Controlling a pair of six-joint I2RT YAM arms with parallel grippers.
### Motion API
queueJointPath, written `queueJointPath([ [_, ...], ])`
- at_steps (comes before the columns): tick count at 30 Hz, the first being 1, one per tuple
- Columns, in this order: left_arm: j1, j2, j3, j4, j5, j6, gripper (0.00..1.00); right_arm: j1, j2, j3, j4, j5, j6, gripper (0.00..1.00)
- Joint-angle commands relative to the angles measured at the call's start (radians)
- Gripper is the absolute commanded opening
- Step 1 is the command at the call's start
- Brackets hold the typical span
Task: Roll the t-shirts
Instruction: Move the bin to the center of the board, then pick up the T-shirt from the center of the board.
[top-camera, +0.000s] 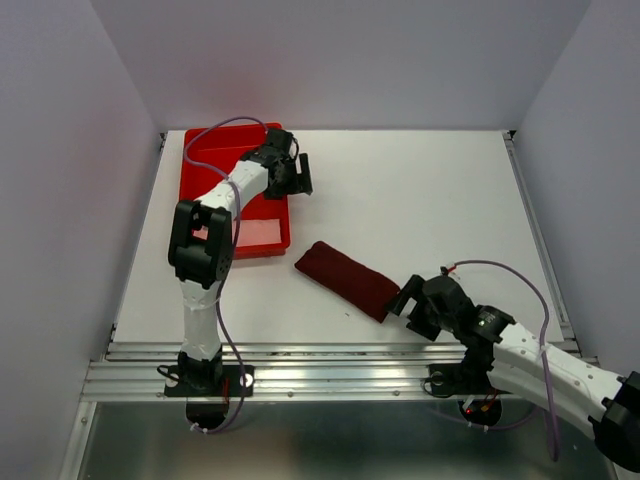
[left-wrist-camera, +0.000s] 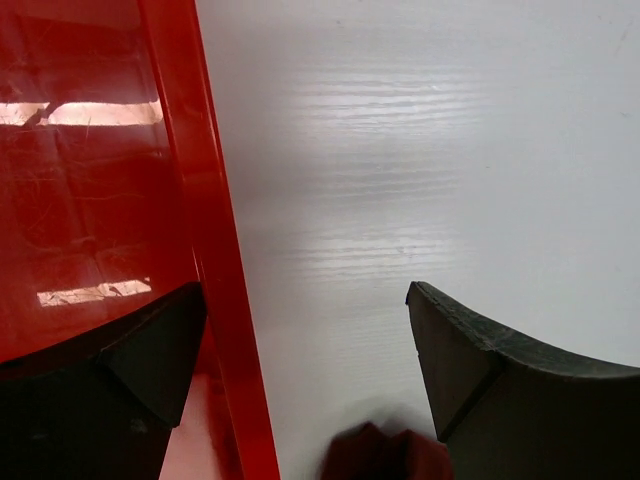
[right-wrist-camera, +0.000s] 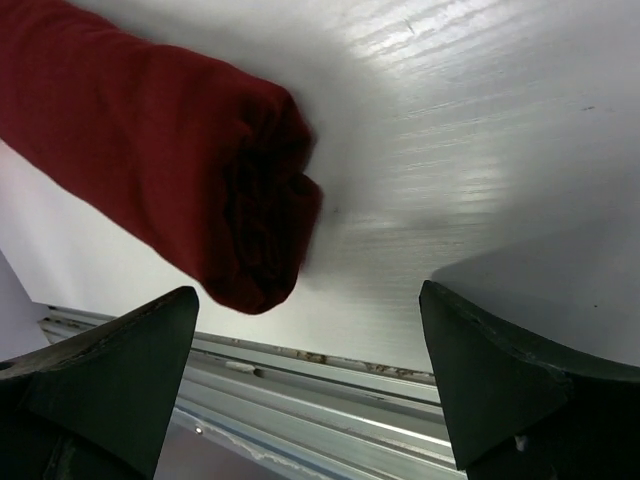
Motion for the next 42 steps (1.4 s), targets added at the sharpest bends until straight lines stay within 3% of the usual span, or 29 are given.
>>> queueJointPath([
  [1, -0.021, -0.011, 0.059, 0.005, 0.026, -0.026, 0.91, 0.0, 0.015, -0.057, 0.159, -0.023, 0.109, 0.95],
  [10, -0.025, -0.063, 0.029, 0.004, 0.021, -0.021, 0.91, 0.0, 0.159, -0.126, 0.362, -0.026, 0.232, 0.84],
  [14, -0.027, -0.095, 0.006, 0.001, 0.021, -0.013, 0.91, 0.0, 0.251, -0.131, 0.416, 0.023, 0.242, 0.74],
  [18, -0.028, -0.124, -0.013, -0.006, 0.021, -0.009, 0.91, 0.0, 0.305, -0.105, 0.425, 0.089, 0.224, 0.51],
  [19, -0.028, -0.141, -0.016, -0.012, 0.019, -0.01, 0.91, 0.0, 0.311, -0.094, 0.405, 0.114, 0.201, 0.39],
  [21, -0.028, -0.159, -0.025, -0.018, 0.009, -0.009, 0.91, 0.0, 0.313, -0.071, 0.391, 0.129, 0.167, 0.28],
  [22, -0.03, -0.185, -0.031, -0.019, 0.006, -0.012, 0.91, 0.0, 0.308, -0.065, 0.378, 0.137, 0.154, 0.18],
  [26, -0.044, -0.267, -0.071, -0.019, -0.017, -0.012, 0.91, -0.038, 0.279, -0.034, 0.267, 0.161, 0.045, 0.02],
  [34, -0.143, -0.399, -0.195, -0.041, -0.06, -0.035, 0.91, -0.23, 0.336, 0.068, 0.149, 0.099, -0.216, 0.01],
  [38, -0.229, -0.384, -0.243, -0.065, -0.06, -0.07, 0.91, -0.345, 0.431, 0.145, 0.147, -0.031, -0.392, 0.01],
  [42, -0.32, -0.351, -0.287, -0.038, -0.084, -0.125, 0.91, -0.39, 0.488, 0.208, 0.126, -0.058, -0.526, 0.01],
])
